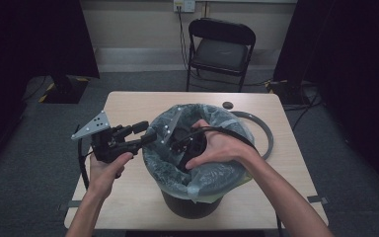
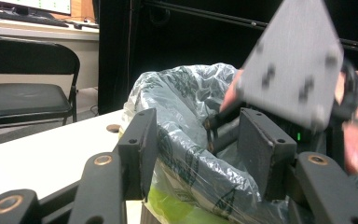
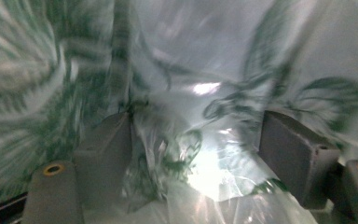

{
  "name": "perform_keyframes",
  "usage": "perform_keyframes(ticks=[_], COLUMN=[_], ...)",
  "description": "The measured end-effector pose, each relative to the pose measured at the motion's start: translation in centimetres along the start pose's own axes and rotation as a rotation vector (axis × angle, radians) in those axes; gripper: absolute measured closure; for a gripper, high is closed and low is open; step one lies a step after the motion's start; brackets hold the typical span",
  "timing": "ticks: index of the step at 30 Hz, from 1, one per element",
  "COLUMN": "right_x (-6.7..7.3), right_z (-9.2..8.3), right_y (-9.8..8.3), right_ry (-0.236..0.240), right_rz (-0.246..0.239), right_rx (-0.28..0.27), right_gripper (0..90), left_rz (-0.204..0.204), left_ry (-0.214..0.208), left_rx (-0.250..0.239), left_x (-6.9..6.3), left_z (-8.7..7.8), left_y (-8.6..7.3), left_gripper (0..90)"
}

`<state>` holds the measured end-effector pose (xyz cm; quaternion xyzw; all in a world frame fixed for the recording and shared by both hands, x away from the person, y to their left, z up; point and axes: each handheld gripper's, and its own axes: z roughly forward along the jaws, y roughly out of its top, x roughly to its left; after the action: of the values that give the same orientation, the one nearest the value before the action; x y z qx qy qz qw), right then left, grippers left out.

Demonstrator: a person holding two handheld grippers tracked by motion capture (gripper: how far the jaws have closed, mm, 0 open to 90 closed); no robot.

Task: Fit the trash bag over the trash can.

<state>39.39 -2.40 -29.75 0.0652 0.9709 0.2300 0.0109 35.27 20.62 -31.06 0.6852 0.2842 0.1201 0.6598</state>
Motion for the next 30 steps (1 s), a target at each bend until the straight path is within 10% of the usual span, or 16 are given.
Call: perform_keyframes(ticks=[6,15,18,30], right_x=[-1.8,-3.9,-3.5,-3.2], right_z=[-2.4,-1.3,-1.1,-4.8], right_y=[0.1,-0.6,-0.5,-0.7], right_ry=[-0.114,-0.227,-0.207,-0.151], right_rz=[0.077,0.180,0.155,0.172], right_rx=[-0.215,-0.114,-0.082,-0.308], right_gripper=[25.1,28.2,28.2,27.2], left_rz=[0.002,0.002,0.005,0.015], left_ry=[0.000,-0.003,-0.002,-0.005], left_rx=[0.002,-0.003,-0.002,0.007], left_x=[0.0,-0.1,-0.1,-0.2], left_z=[0.0,0.0,0.0,0.1], left_y=[0.0,0.0,0.0,0.1], left_gripper=[47.9,47.3,47.1,44.2])
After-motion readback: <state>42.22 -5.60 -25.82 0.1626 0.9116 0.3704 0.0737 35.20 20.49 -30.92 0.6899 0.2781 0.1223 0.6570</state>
